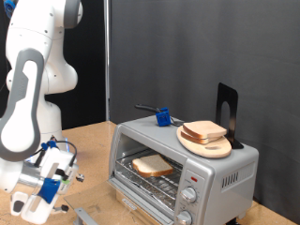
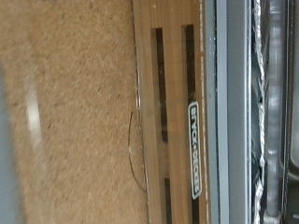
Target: Make a piece of toast with the oven
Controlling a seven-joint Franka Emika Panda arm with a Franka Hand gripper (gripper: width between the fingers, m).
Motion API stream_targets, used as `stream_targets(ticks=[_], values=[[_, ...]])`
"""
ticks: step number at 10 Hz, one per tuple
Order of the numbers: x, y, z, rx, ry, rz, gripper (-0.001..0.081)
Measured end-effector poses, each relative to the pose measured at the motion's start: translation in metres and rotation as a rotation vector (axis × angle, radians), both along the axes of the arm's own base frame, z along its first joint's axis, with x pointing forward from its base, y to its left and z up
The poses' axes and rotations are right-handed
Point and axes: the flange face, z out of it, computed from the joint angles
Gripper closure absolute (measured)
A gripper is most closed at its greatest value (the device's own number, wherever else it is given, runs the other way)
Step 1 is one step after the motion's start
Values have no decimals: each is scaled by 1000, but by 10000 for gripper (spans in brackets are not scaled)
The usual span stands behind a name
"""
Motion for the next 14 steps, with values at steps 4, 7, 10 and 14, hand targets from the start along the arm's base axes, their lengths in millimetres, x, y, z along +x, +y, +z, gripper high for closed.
stream_targets(ticks=[4, 7, 10, 14], values=[[-8, 17, -2, 31, 6, 22, 124], [-10, 27, 20, 125, -3, 40, 124], [-11, 36, 48, 181, -10, 35, 124], [-14, 71, 81, 237, -30, 59, 124]])
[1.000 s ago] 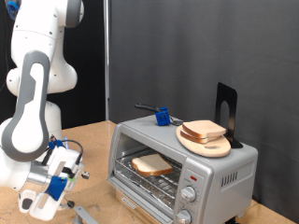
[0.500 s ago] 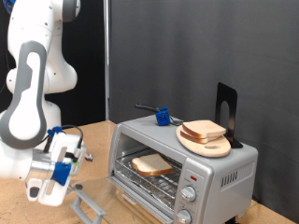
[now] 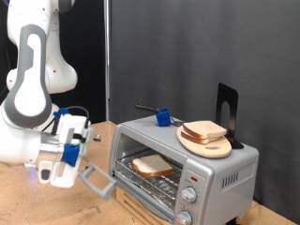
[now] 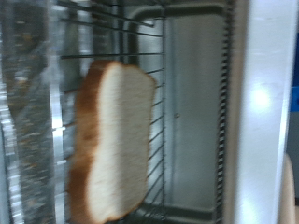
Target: Make a piece of toast with the oven
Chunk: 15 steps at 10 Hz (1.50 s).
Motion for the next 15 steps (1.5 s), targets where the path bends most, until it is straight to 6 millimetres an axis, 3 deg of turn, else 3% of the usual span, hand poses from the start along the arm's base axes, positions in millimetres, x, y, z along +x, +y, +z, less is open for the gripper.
stream_targets(ticks=[6, 8, 11, 15], values=[[-4, 76, 34, 15, -17, 10, 124], [-8, 89, 43, 19, -5, 9, 124], [-10, 84, 57, 35, 26, -20, 124], [-19, 32, 79, 65, 78, -64, 124]])
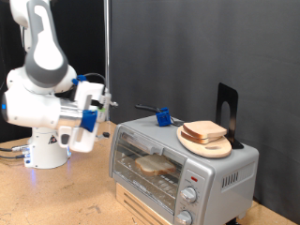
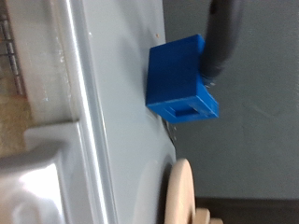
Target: Make a piece of toast with the oven
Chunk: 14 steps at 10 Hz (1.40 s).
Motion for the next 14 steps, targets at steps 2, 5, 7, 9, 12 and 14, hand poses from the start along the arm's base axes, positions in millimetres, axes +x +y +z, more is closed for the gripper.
stream_targets(ticks=[2, 5, 7, 9, 12, 14], values=[[-1, -7, 3, 13, 6, 0, 124], [16, -16, 4, 9, -11, -29, 124], [44, -30, 5, 7, -29, -92, 124], [69, -42, 4, -43, -67, -121, 124], [106, -52, -3, -125, -158, -84, 124], [117, -54, -11, -137, -170, -76, 124]])
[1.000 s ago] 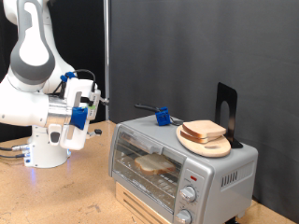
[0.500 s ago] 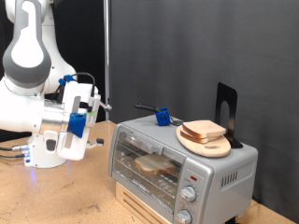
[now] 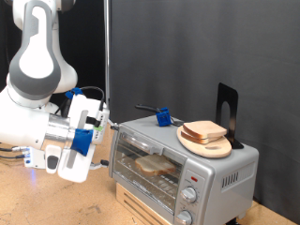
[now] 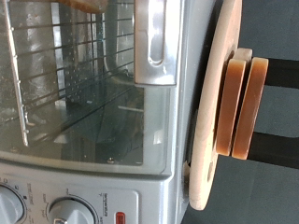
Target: Make a piece of toast with the oven
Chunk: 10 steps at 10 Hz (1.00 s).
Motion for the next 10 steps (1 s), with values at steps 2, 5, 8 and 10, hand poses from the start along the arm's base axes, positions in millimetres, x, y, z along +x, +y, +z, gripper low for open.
stream_targets(ticks=[2, 5, 8, 10], values=[[8, 6, 1, 47, -23, 8, 124], [49, 10, -9, 62, -118, -31, 124], [87, 9, -23, 3, -159, -52, 124], [96, 10, -32, -5, -161, -56, 124]])
